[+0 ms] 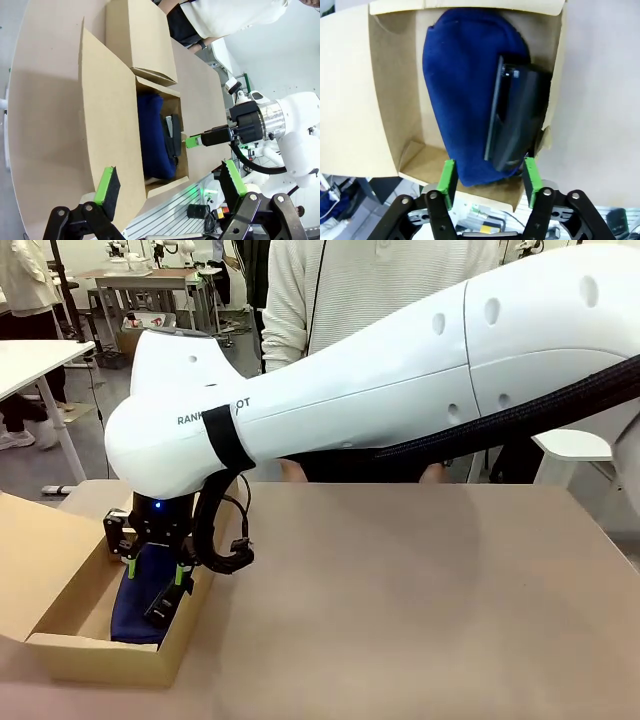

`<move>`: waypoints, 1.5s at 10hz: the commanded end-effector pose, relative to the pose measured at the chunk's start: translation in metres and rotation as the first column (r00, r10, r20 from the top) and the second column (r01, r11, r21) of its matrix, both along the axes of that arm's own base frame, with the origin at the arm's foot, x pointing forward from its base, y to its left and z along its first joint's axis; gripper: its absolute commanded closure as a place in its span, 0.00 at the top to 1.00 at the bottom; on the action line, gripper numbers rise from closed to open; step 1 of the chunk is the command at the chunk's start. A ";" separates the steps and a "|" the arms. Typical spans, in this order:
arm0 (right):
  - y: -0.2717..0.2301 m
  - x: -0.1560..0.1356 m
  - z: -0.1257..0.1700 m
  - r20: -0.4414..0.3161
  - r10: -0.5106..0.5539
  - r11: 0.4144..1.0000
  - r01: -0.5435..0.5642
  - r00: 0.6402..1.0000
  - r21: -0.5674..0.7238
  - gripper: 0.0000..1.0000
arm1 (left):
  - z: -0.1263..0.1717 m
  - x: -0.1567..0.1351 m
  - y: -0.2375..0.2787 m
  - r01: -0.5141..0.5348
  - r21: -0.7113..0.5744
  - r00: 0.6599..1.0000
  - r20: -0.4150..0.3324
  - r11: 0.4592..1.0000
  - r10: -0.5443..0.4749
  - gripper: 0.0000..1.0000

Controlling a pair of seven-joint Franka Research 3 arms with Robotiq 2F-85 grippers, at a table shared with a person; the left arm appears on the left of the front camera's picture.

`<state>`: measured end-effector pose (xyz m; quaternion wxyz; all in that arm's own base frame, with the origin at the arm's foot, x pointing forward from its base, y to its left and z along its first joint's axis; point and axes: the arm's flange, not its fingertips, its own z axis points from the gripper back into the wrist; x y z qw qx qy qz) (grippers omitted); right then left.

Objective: Place items inside the box.
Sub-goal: Pick up a Pencil pouch or Stapler and place it inside the Mailer Box closest to the robot.

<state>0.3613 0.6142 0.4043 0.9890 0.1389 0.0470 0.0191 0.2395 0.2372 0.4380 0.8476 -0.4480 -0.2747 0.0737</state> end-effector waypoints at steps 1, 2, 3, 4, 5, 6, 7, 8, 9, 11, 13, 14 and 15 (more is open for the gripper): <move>0.000 0.001 0.005 -0.008 -0.022 1.000 0.022 1.000 0.018 1.00 | 0.000 0.000 -0.001 0.004 -0.012 0.999 0.035 1.000 -0.004 1.00; -0.002 0.001 0.005 -0.008 -0.021 1.000 0.021 1.000 0.022 1.00 | 0.000 0.000 -0.001 0.004 -0.012 0.999 0.035 1.000 -0.004 1.00; -0.004 0.000 0.006 -0.003 -0.019 0.999 0.019 1.000 0.031 1.00 | 0.000 0.000 -0.001 0.004 -0.012 0.999 0.035 1.000 -0.004 1.00; -0.008 -0.001 0.006 -0.005 -0.015 0.999 0.016 1.000 0.040 1.00 | 0.000 0.000 -0.001 0.004 -0.012 0.999 0.035 1.000 -0.004 1.00; -0.012 -0.002 0.007 -0.003 -0.012 0.999 0.012 1.000 0.048 1.00 | 0.000 0.000 -0.001 0.004 -0.012 0.999 0.035 1.000 -0.004 1.00; -0.019 -0.003 0.008 -0.004 -0.008 0.998 0.009 1.000 0.066 1.00 | 0.000 0.000 -0.001 0.004 -0.012 0.999 0.035 1.000 -0.004 1.00; -0.032 -0.006 0.013 0.006 0.030 0.995 -0.031 1.000 0.100 1.00 | 0.000 0.000 -0.001 0.004 -0.012 0.999 0.035 1.000 -0.004 1.00; -0.060 -0.013 0.024 0.017 0.091 0.982 -0.092 0.996 0.166 1.00 | 0.000 0.000 -0.001 0.004 -0.012 0.999 0.035 1.000 -0.004 1.00; -0.112 -0.024 0.040 0.037 0.145 0.962 -0.149 0.989 0.228 1.00 | 0.000 0.000 -0.001 0.004 -0.012 0.999 0.035 1.000 -0.004 1.00; -0.221 -0.053 0.058 0.028 0.149 0.942 -0.150 0.989 0.299 1.00 | 0.000 0.000 -0.001 0.004 -0.012 0.999 0.035 1.000 -0.004 1.00; -0.316 -0.085 0.061 0.126 0.037 0.862 -0.096 0.991 0.498 1.00 | 0.000 0.000 -0.001 0.004 -0.012 0.999 0.035 1.000 -0.004 1.00; -0.356 -0.095 0.051 0.157 -0.035 0.813 -0.064 0.987 0.578 1.00 | 0.000 0.000 -0.001 0.004 -0.012 0.999 0.035 1.000 -0.004 1.00; -0.389 -0.106 0.037 0.165 -0.076 0.770 -0.047 0.983 0.636 1.00 | 0.000 0.000 -0.001 0.004 -0.012 0.999 0.035 1.000 -0.004 1.00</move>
